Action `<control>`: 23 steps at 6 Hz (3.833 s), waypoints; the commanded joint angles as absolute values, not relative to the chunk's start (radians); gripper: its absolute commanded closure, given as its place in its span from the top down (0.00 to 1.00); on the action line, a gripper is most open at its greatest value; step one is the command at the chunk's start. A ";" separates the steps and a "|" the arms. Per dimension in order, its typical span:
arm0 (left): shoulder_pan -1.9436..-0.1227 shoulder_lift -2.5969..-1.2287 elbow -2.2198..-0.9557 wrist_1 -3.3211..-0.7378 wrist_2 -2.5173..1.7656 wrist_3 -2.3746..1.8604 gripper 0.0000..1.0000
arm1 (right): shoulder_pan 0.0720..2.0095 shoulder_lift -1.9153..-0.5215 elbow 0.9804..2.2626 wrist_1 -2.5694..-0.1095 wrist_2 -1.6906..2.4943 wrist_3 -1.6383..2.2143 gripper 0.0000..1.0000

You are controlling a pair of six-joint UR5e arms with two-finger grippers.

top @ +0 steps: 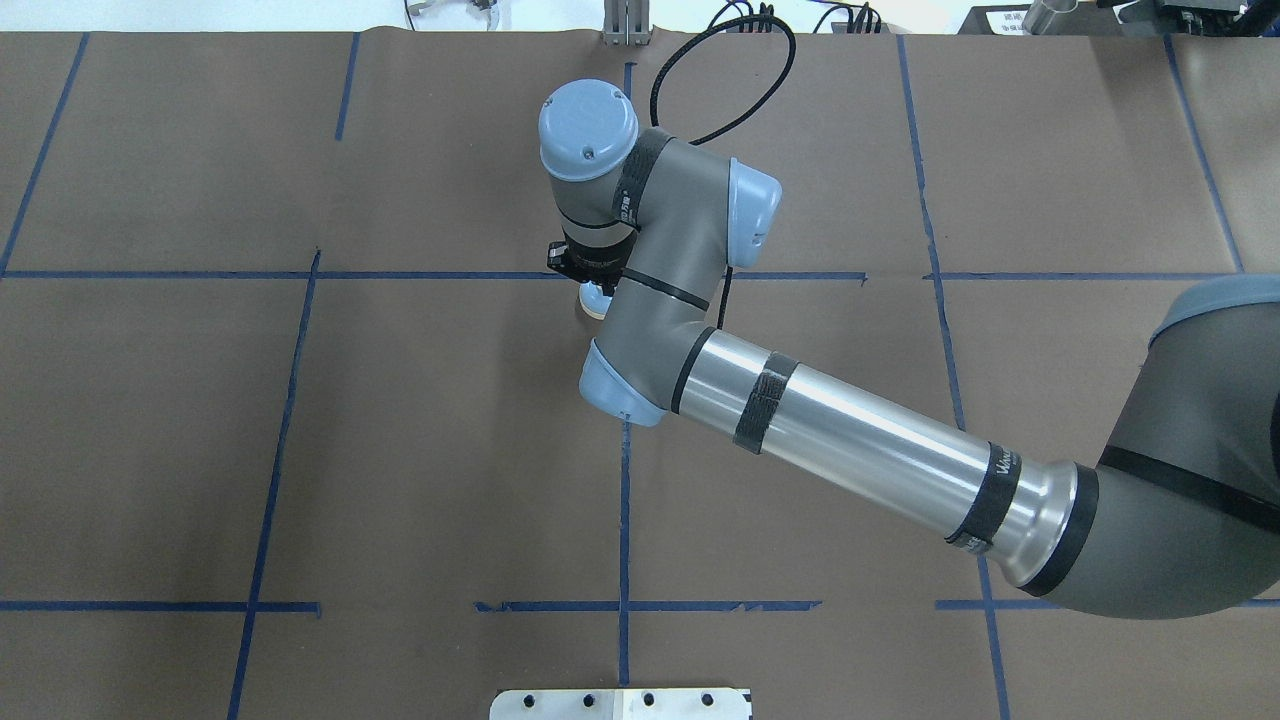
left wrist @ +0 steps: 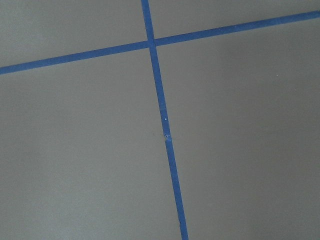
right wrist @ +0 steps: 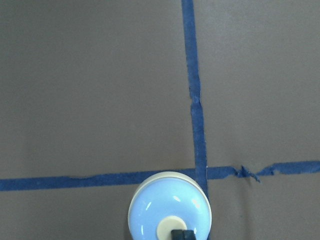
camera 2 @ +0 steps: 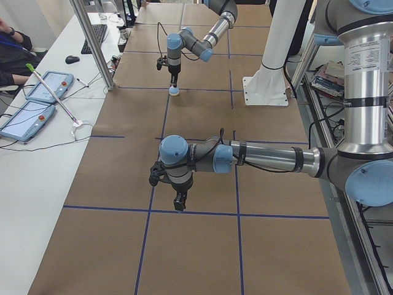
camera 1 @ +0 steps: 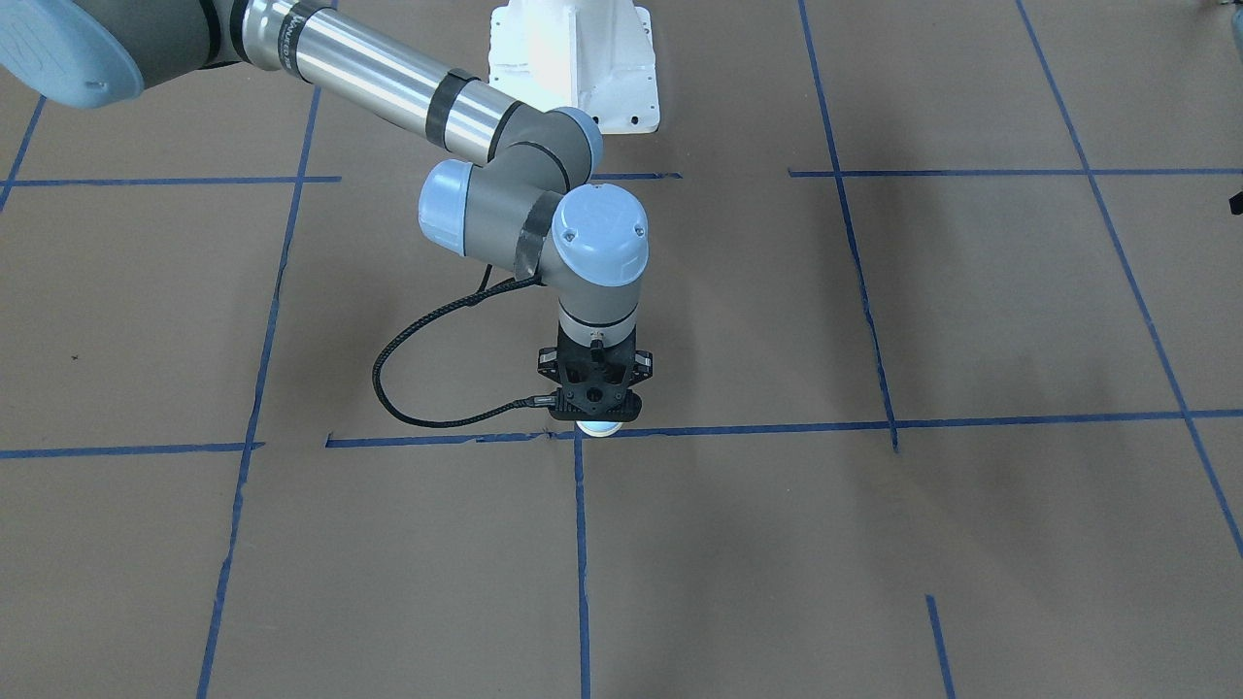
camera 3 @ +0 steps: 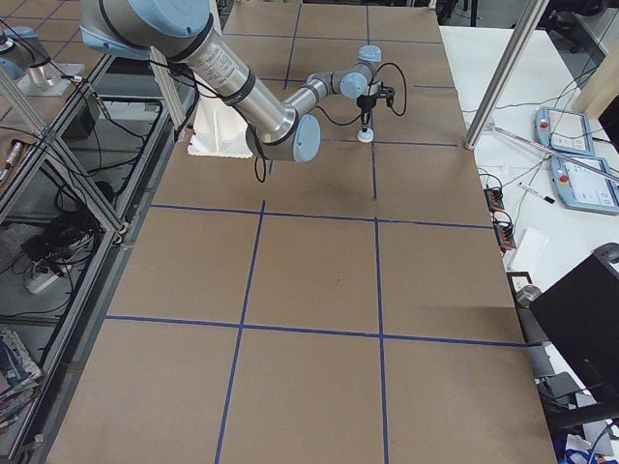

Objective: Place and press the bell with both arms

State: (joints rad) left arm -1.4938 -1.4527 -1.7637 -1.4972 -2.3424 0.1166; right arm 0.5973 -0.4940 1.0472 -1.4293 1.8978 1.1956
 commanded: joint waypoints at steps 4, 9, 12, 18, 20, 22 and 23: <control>-1.494 -1.453 -1.756 -1.497 -2.341 0.115 1.00 | 0.695 -0.492 1.111 -1.439 2.012 1.193 0.85; -1.602 -1.378 -1.759 -1.488 -2.309 0.110 1.00 | 1.110 -0.993 1.547 -1.777 2.223 0.337 1.00; -1.606 -1.371 -1.770 -1.493 -2.307 0.110 1.00 | 1.231 -1.421 1.841 -1.767 2.238 0.091 1.00; -1.605 -1.374 -1.786 -1.496 -2.313 0.110 1.00 | 1.514 -1.796 1.951 -1.767 2.333 -0.113 1.00; -1.605 -1.374 -1.786 -1.496 -2.312 0.110 1.00 | 1.516 -1.805 1.954 -1.766 2.333 -0.114 1.00; -1.605 -1.374 -1.786 -1.494 -2.313 0.110 1.00 | 1.516 -1.805 1.954 -1.767 2.333 -0.114 1.00; -1.605 -1.374 -1.786 -1.496 -2.313 0.110 1.00 | 1.516 -1.805 1.954 -1.767 2.335 -0.114 1.00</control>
State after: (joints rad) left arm -1.6046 -1.3744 -1.7856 -1.4949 -2.3131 0.1104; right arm 1.5151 -1.8054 1.9542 -1.7668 2.3337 -0.1135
